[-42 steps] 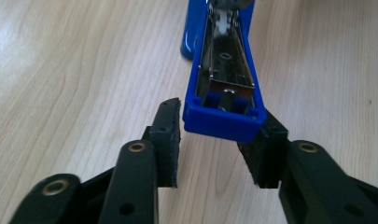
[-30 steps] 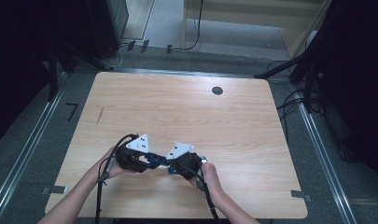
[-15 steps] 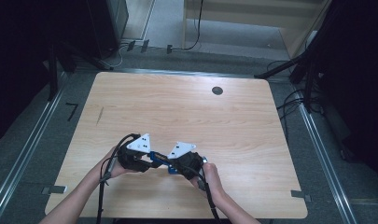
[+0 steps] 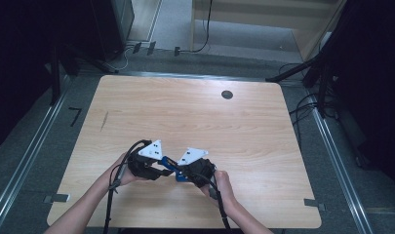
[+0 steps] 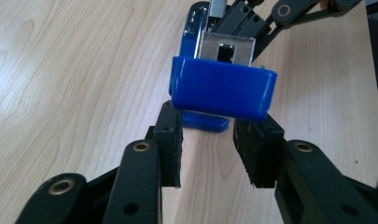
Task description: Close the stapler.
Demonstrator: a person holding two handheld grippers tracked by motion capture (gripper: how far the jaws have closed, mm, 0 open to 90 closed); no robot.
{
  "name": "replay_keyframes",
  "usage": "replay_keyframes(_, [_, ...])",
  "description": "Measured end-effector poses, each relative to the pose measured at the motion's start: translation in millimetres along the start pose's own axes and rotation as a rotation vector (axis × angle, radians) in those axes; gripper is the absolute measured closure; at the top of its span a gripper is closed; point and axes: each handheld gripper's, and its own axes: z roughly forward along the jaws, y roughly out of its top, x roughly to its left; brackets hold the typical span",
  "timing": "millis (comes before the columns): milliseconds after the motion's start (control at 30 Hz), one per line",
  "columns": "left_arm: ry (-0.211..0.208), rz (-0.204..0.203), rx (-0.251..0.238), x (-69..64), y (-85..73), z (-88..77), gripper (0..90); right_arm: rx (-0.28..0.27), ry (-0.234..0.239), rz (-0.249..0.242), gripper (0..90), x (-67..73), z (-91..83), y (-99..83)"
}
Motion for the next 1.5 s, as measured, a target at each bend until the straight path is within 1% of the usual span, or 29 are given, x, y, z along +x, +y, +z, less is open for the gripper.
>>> replay_keyframes(100, [-0.004, 0.003, -0.005, 0.4, 1.5, 2.2, 65.9, 0.0, 0.004, 0.006, 90.0, -1.1, -1.1, -0.8])
replay_keyframes(167, [-0.004, 0.004, -0.006, -0.1, 2.5, 2.8, 66.4, -0.005, 0.0, 0.01, 90.0, -1.9, -1.6, -1.7])
replay_keyframes(233, [-0.004, 0.015, -0.005, 0.1, 3.6, 3.3, 66.5, -0.007, 0.001, 0.009, 90.0, -2.4, -2.3, -2.2])
replay_keyframes(300, [-0.003, 0.012, -0.007, -0.5, 5.0, 4.0, 66.6, -0.012, -0.003, 0.005, 90.0, -3.7, -2.8, -2.8])
replay_keyframes(433, [-0.005, 0.018, -0.012, -0.9, 8.0, 6.1, 66.8, -0.013, -0.01, 0.016, 90.0, -5.0, -5.4, -4.7])
replay_keyframes(467, [-0.011, 0.02, -0.017, -1.0, 8.7, 7.1, 66.9, -0.015, -0.011, 0.017, 90.0, -5.5, -5.7, -5.3])
replay_keyframes(500, [-0.007, 0.021, -0.011, -2.0, 9.9, 8.8, 67.0, -0.018, -0.016, 0.018, 90.0, -6.4, -6.4, -5.8])
replay_keyframes(567, [-0.004, 0.028, -0.008, -2.4, 11.5, 12.2, 67.0, -0.02, -0.01, 0.032, 90.0, -7.6, -7.5, -6.9])
replay_keyframes(667, [-0.012, 0.021, -0.012, -2.4, 12.9, 16.1, 66.9, -0.022, -0.016, 0.036, 90.0, -9.3, -9.9, -9.6])
replay_keyframes(733, [-0.012, 0.031, -0.004, -2.3, 14.4, 19.4, 66.9, -0.023, -0.019, 0.035, 90.0, -10.0, -10.8, -11.0])
replay_keyframes(800, [-0.015, 0.022, -0.017, -2.5, 15.1, 21.5, 66.9, -0.024, -0.023, 0.043, 90.0, -11.3, -11.9, -12.5])
replay_keyframes(833, [-0.016, 0.031, -0.007, -2.2, 15.8, 21.8, 66.9, -0.026, -0.021, 0.044, 90.0, -12.4, -12.4, -13.4])
replay_keyframes(900, [-0.017, 0.026, -0.002, -2.4, 16.6, 22.7, 66.8, -0.026, -0.022, 0.049, 90.0, -12.3, -12.9, -14.2])
replay_keyframes(967, [-0.02, 0.029, 0.007, -1.9, 17.2, 22.7, 66.8, -0.027, -0.024, 0.044, 90.0, -11.9, -12.7, -14.1])
replay_keyframes(1067, [-0.017, 0.019, 0.02, -2.6, 18.8, 23.9, 66.7, -0.027, -0.023, 0.047, 90.0, -12.1, -13.0, -14.4])
replay_keyframes(1100, [-0.015, 0.023, 0.026, -2.6, 19.2, 24.2, 66.7, -0.027, -0.023, 0.047, 90.0, -12.2, -13.0, -14.5])
replay_keyframes(1167, [-0.013, 0.027, 0.031, -2.9, 19.6, 25.1, 66.7, -0.024, -0.023, 0.049, 90.0, -12.4, -13.6, -14.6])
replay_keyframes(1300, [-0.007, 0.022, 0.033, -4.0, 20.5, 26.5, 66.6, -0.028, -0.028, 0.051, 90.0, -13.0, -15.2, -14.9])
replay_keyframes(1333, [-0.007, 0.028, 0.038, -3.7, 21.1, 26.7, 66.6, -0.028, -0.027, 0.046, 90.0, -13.5, -15.5, -15.0])
replay_keyframes(1433, [-0.011, 0.016, 0.035, -4.1, 22.2, 28.7, 66.5, -0.024, -0.032, 0.047, 90.0, -14.6, -17.0, -16.2])
replay_keyframes(1500, [-0.009, 0.025, 0.045, -3.9, 23.8, 30.0, 66.5, -0.021, -0.035, 0.051, 90.0, -16.1, -18.7, -17.9])
